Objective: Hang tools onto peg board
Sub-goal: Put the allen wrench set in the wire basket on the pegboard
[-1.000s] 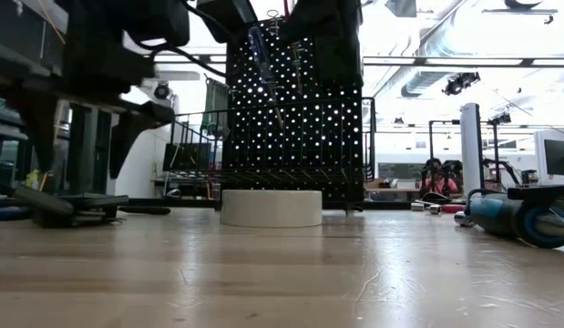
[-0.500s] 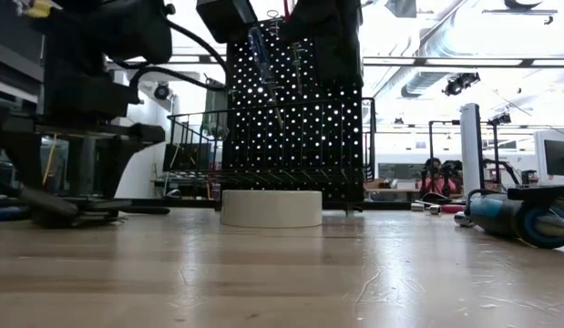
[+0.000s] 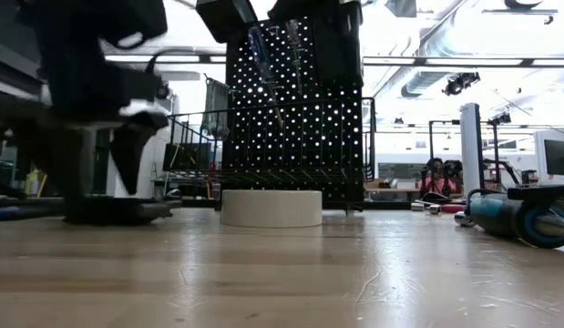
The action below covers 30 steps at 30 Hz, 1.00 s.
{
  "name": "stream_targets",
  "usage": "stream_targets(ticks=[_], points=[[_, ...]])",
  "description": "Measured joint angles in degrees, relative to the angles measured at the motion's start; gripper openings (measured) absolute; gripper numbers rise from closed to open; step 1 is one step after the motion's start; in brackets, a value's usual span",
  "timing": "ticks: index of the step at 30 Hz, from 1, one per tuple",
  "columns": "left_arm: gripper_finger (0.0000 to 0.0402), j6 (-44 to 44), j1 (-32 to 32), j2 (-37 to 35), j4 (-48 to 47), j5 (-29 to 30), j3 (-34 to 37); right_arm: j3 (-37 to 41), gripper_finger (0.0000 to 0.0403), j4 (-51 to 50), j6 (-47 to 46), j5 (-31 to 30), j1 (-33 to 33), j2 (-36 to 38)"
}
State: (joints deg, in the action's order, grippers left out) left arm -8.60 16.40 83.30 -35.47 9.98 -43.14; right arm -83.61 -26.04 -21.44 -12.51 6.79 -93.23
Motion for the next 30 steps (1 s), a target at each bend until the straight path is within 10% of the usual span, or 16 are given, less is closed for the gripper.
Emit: stream_targets(ticks=[25,30], points=[[0.0281,12.6,1.6,10.2,16.1,12.7,3.4,0.0,0.0000,-0.8,-3.5,2.8,-0.4,-0.3],[0.0193,17.0,2.7,10.7,15.4,20.1,3.7,0.0,0.0000,-0.8,-4.0,4.2,-0.3,-0.3]])
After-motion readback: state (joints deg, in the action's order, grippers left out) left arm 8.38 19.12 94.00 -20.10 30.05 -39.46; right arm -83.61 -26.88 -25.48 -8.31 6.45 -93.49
